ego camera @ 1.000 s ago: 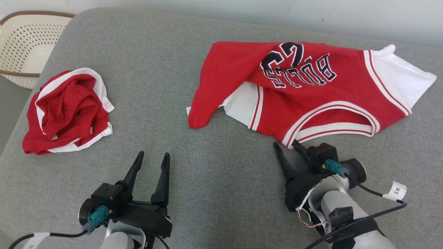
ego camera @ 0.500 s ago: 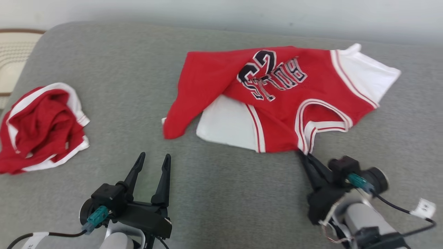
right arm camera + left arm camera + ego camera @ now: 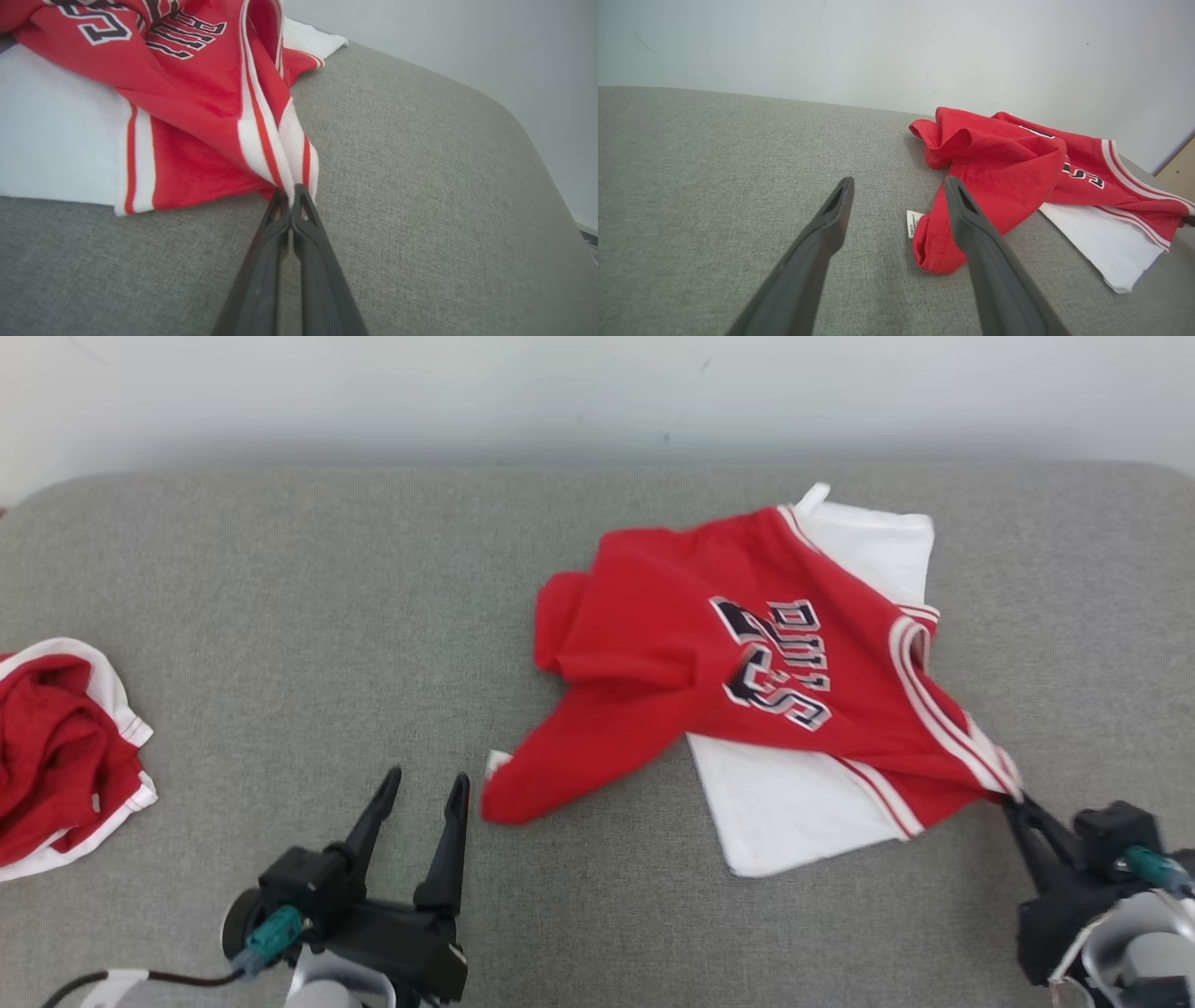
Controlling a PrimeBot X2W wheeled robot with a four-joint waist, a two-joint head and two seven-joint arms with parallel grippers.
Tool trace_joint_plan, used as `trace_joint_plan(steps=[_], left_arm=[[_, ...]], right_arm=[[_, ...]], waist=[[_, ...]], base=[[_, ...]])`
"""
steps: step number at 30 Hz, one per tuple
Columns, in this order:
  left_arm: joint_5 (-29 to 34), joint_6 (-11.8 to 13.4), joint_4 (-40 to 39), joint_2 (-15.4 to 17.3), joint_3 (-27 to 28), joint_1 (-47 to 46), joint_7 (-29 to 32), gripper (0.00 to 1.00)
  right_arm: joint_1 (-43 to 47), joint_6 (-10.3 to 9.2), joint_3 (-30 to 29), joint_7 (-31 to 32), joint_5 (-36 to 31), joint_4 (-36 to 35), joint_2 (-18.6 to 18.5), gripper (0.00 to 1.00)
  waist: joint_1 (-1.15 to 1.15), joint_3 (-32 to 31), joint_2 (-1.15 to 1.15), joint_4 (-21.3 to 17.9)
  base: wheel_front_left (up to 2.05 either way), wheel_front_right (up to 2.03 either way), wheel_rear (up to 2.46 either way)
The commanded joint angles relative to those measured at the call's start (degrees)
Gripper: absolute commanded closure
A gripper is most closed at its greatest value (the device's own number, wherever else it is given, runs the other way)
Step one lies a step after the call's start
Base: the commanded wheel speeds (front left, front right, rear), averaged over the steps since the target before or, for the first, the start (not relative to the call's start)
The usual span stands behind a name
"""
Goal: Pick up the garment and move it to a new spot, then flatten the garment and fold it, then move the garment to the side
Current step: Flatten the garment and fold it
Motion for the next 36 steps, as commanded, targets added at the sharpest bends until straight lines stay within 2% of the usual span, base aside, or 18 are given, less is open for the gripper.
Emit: trace_joint_plan(steps=[1,2,3,4,8,13,25,35,36], left_arm=[[0.4,-0.2,0.3,0.0,0.0,1.5,-0.1,0.00],[0.5,-0.3,0.3,0.1,0.0,1.6,-0.1,0.00],[0.6,-0.4,0.5,0.1,0.0,1.9,-0.1,0.00],[0.6,-0.5,0.6,0.0,0.0,2.2,-0.1,0.00],[0.6,-1.0,1.4,0.0,-0.1,3.2,-0.1,0.00],[-0.5,-2.4,3.4,0.0,-1.5,2.4,-0.1,0.00],[-1.8,-4.1,11.3,0.1,-1.3,-3.5,-0.1,0.00],[-3.9,-5.0,15.4,0.1,-2.7,-5.7,0.0,0.00],[-3.7,-5.2,15.0,0.1,-3.2,-5.8,0.0,0.46]], right_arm=[[1.0,0.00,-0.7,0.0,0.8,-0.1,-0.6,1.00],[1.3,0.00,-1.6,0.0,1.1,-0.3,-1.1,0.67],[1.6,0.00,-2.3,0.0,1.1,-0.5,-1.4,0.05],[2.1,0.00,-3.4,0.0,1.3,-1.0,-1.6,0.00],[3.6,0.00,-8.8,0.0,0.6,-3.3,-0.7,0.00],[6.2,0.00,-15.0,0.0,-2.5,-6.1,2.1,0.00],[5.8,0.00,-17.0,0.0,-5.0,-9.6,7.3,0.00],[4.6,0.00,-16.0,0.0,-4.7,-12.0,9.8,0.00],[4.6,0.00,-16.0,0.0,-4.8,-12.0,9.8,0.00]], waist=[[0.00,-1.0,0.00,-0.6],[0.00,-1.2,0.00,-0.7],[0.00,-1.4,0.00,-0.7],[0.00,-1.6,0.00,-0.8],[0.00,-2.2,0.00,-1.7],[0.00,-1.8,0.00,-3.6],[0.00,2.2,0.00,-8.1],[0.00,4.1,0.00,-8.3],[0.00,4.2,0.00,-8.3]], base=[[0.00,0.00,0.00],[0.00,0.00,0.00],[0.00,0.00,0.00],[0.00,0.00,0.00],[0.00,0.00,0.00],[0.00,0.00,0.00],[0.00,0.00,0.00],[0.00,0.00,0.00],[0.00,0.00,0.00]])
